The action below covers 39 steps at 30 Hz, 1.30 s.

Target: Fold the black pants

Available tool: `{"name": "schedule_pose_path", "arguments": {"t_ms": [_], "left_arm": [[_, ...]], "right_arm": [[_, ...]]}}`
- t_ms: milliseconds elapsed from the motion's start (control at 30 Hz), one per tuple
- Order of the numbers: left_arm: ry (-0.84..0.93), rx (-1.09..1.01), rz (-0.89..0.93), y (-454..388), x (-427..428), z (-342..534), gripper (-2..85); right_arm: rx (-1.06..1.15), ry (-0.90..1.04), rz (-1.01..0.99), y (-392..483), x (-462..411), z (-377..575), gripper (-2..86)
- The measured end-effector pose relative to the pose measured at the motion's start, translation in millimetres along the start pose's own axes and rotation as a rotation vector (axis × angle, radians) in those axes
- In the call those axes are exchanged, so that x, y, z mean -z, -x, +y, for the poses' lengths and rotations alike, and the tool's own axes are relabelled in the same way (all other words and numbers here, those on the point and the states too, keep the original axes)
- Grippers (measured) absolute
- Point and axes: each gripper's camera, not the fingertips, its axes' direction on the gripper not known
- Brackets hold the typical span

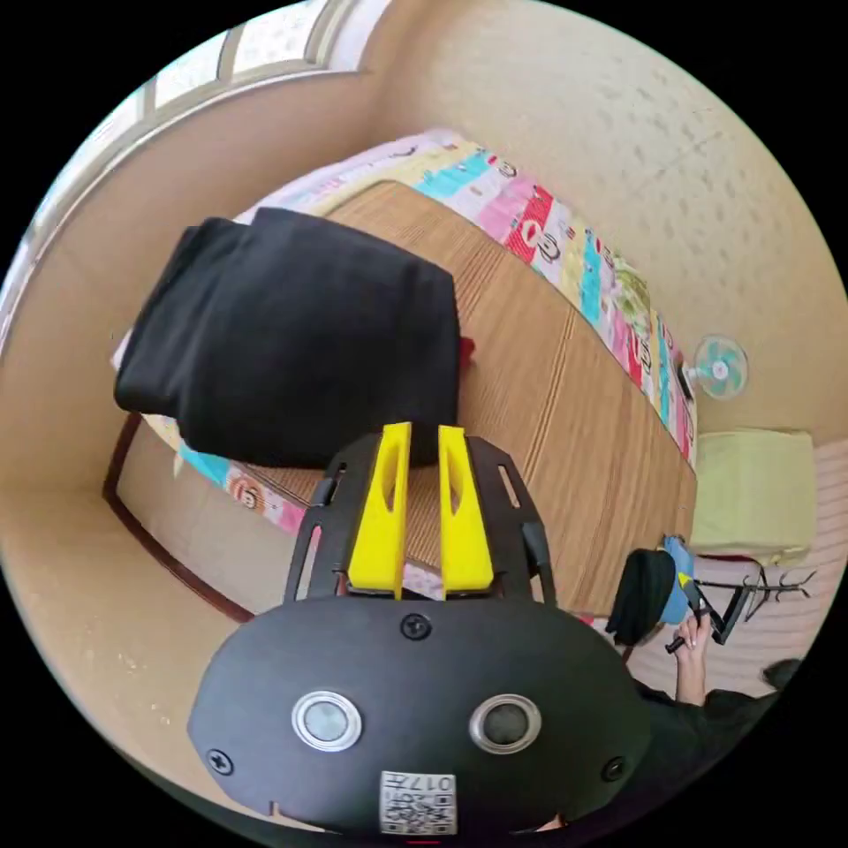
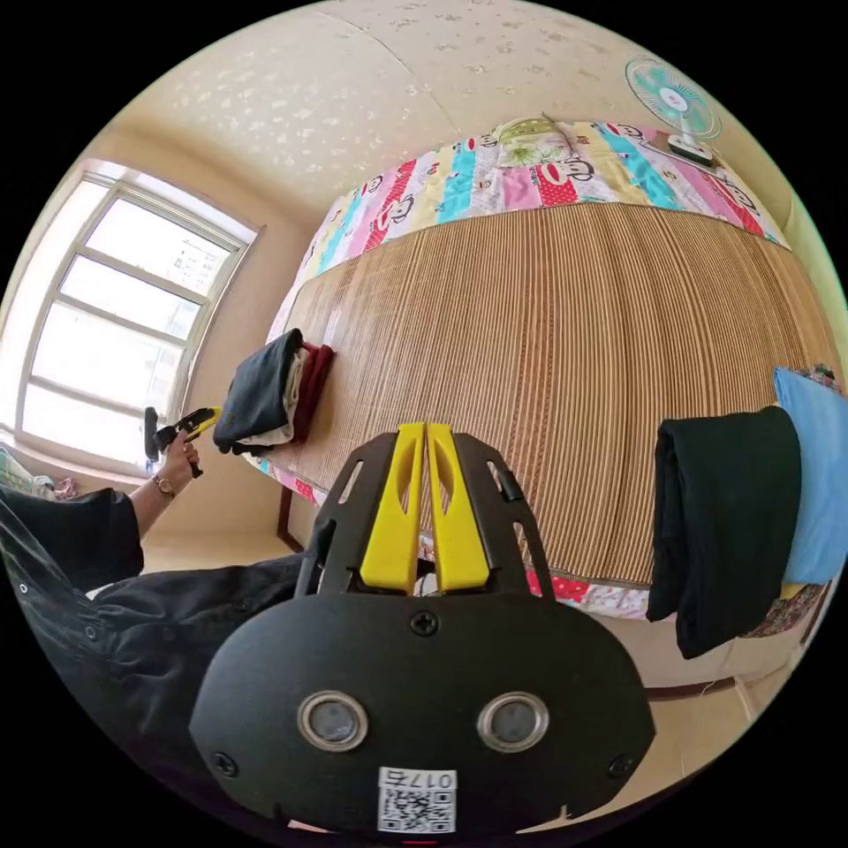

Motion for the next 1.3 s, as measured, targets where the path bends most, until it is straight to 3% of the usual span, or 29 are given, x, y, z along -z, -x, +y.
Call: {"name": "schedule_pose_path", "arguments": {"t_ms": [67,167,267,367,533,567,767,833,867,933,1133,1300], "left_arm": [[-0.036,0.047,-0.055,37,12,-20,8.2],[0.094,0.075,-0.042,86,-9,-46,10.0],[0.283,0.149,0.1,128,-55,-48,12.7],[0.225,0.214,0.212,150,-44,-37,9.7],[0.07,-0.147,0.388,86,38,-11,4.2],[0.076,-0.252,0.502,56,46,-1,3.8],[0.424,-0.873,0.766,-125,12,84,2.6],[0.595,-0.955,0.818,-153,-7,121,0.4],[0.673,-0.976,0.931,-159,-11,142,-0.2],[0.746,-0.996,1.063,-156,-9,167,-0.7],[0.85,-0.94,1.061,-88,-5,193,-1.0],[0.794,-0.666,0.964,6,-15,176,-1.0]], "right_arm": [[-0.04,0.002,-0.028,22,-17,-1,0.2],[-0.045,0.029,-0.016,53,-41,6,0.2],[-0.037,0.049,0.035,80,-62,19,0.2],[-0.062,0.064,0.057,96,-81,33,0.2],[-0.115,0.04,0.053,120,-108,46,0.1],[-0.108,0.039,0.041,129,-116,43,0.1],[0.072,0.056,0.091,205,-168,9,0.3],[0.133,0.088,0.118,228,-191,-2,0.5],[0.159,0.105,0.152,242,-205,-7,0.6],[0.196,0.13,0.199,262,-228,-11,0.9],[0.413,0.323,0.163,343,-338,-4,6.7],[0.748,0.491,0.141,437,-448,41,13.4]]}}
